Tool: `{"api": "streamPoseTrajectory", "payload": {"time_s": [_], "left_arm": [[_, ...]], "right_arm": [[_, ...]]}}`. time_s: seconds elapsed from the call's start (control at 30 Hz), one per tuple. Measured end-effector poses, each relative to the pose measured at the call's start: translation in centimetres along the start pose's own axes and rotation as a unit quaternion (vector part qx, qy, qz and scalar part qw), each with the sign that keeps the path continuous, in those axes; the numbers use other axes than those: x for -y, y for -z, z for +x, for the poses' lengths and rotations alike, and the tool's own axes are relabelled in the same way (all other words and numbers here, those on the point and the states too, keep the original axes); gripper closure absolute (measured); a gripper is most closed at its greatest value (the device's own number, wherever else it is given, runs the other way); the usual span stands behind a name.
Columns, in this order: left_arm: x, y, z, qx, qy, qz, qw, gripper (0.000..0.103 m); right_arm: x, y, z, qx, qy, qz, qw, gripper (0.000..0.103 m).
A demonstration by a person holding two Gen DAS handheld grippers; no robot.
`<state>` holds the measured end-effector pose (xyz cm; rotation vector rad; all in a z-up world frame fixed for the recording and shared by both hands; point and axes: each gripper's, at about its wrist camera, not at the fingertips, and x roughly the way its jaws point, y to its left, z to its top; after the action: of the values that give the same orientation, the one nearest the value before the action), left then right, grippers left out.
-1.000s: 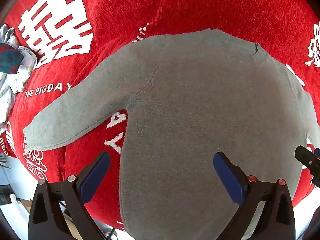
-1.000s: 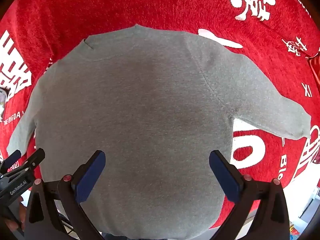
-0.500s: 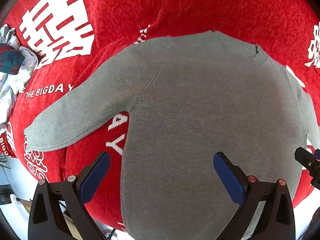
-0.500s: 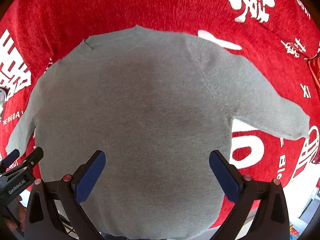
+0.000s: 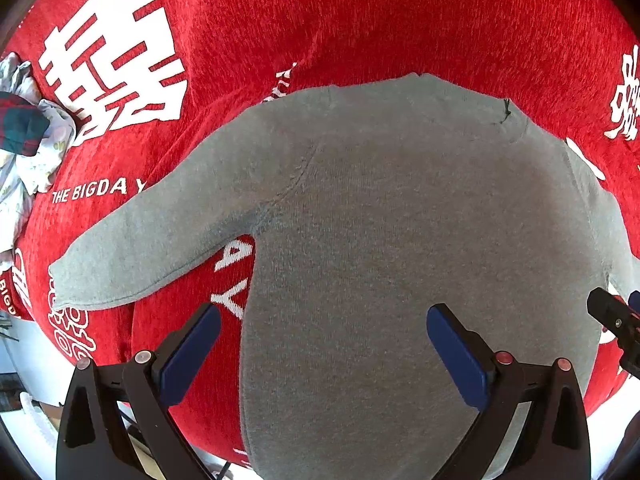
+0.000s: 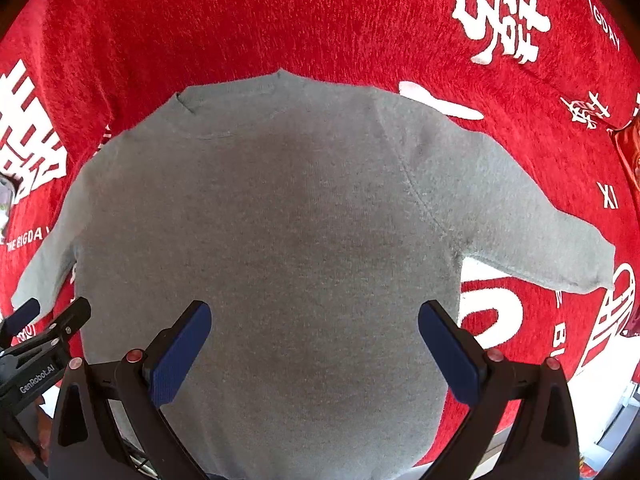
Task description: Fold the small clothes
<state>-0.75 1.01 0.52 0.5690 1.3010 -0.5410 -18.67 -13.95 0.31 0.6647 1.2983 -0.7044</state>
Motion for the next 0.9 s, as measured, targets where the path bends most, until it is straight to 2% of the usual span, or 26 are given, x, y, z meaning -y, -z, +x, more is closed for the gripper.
{"api": "streamPoseTrajectory", "payload": {"time_s": [0.23, 0.53, 0.9], "left_arm": [[0.35, -0.21, -0.13, 0.003, -0.002, 0.006, 1.0000, 0.000], [0.56, -0.23, -0.10, 0.002, -0.003, 0.007, 1.0000, 0.000], [0.47, -0.03, -0.11, 0.004, -0.006, 0.005, 1.0000, 0.000]], "right_arm": [[0.07, 0.17, -0.18, 0.026, -0.008, 0.004, 1.000, 0.000], [0.45, 0.04, 0.13, 0.007, 0.002, 0.006, 1.000, 0.000], [0.24, -0.12, 0.00, 0.009, -0.016, 0.004, 1.000, 0.000]]}}
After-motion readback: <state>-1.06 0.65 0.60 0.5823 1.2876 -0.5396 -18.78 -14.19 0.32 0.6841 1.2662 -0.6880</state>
